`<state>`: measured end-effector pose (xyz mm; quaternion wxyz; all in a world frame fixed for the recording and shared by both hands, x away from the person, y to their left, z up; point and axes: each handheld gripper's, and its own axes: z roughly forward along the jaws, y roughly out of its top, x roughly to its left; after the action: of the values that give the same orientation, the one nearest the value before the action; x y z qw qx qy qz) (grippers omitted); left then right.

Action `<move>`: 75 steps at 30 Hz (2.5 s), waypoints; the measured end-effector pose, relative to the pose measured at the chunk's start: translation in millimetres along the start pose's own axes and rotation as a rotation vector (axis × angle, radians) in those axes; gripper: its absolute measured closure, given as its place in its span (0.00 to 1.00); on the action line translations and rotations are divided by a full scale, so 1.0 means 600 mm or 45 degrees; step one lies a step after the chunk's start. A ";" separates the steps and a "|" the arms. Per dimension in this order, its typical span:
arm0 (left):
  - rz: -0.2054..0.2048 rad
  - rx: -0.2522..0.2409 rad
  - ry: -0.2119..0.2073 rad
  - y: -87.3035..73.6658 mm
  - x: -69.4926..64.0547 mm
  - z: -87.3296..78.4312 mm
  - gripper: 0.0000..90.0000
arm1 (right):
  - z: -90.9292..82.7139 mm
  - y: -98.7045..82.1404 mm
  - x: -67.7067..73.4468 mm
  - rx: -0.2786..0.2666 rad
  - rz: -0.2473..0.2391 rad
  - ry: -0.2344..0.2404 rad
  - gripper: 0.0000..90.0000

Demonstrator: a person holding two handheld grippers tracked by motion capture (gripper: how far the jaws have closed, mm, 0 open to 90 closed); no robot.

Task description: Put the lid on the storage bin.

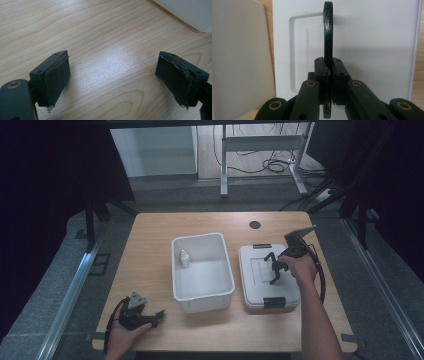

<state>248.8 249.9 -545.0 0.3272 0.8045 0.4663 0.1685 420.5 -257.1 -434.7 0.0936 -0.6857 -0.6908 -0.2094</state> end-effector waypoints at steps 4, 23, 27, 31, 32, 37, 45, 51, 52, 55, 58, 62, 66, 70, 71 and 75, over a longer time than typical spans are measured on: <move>0.000 0.000 0.000 0.000 0.000 0.000 0.14 | -0.016 0.002 0.008 -0.014 -0.009 0.009 0.95; 0.000 -0.003 0.001 0.000 0.000 0.000 0.14 | -0.104 0.003 0.035 -0.103 -0.044 0.052 0.95; 0.000 -0.003 0.001 0.000 0.000 0.000 0.14 | -0.106 0.004 0.043 -0.105 -0.049 0.066 0.95; 0.000 -0.001 0.000 0.000 0.000 0.000 0.14 | -0.120 0.007 0.058 -0.115 -0.060 0.074 0.95; 0.001 0.000 0.000 0.000 0.000 0.000 0.14 | -0.120 0.007 0.058 -0.115 -0.060 0.074 0.95; 0.001 0.000 0.000 0.000 0.000 0.000 0.14 | -0.142 0.009 0.073 -0.140 -0.063 0.105 0.95; 0.001 -0.001 0.000 0.000 0.000 0.000 0.14 | -0.165 0.013 0.108 -0.157 -0.088 0.136 0.95; 0.005 0.003 -0.001 0.000 0.001 0.000 0.14 | -0.162 0.015 0.120 -0.152 -0.083 0.154 0.95; 0.005 0.003 0.000 0.000 0.001 0.000 0.14 | -0.161 0.015 0.121 -0.150 -0.080 0.159 0.95; 0.006 0.003 0.000 0.000 0.001 0.000 0.14 | -0.158 0.017 0.128 -0.151 -0.080 0.157 0.95; 0.006 0.003 0.000 0.000 0.001 0.000 0.14 | -0.155 0.017 0.136 -0.143 -0.080 0.163 0.95; 0.004 0.005 0.000 0.000 0.000 0.000 0.14 | -0.148 0.018 0.152 -0.136 -0.091 0.183 0.95; 0.003 0.003 0.000 0.000 0.000 0.000 0.14 | -0.137 0.023 0.172 -0.120 -0.104 0.191 0.95; 0.003 0.003 0.001 0.000 0.000 0.000 0.14 | -0.129 0.024 0.187 -0.111 -0.115 0.188 0.95; 0.003 0.003 0.001 0.000 0.000 0.000 0.14 | -0.129 0.024 0.187 -0.111 -0.115 0.188 0.95; 0.002 0.002 -0.001 0.000 0.001 0.000 0.14 | -0.120 0.019 0.206 -0.100 -0.119 0.189 0.95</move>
<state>249.2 250.1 -544.9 0.3265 0.8053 0.4655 0.1680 415.1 -175.0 -317.1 0.1076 -0.6384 -0.7046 -0.2906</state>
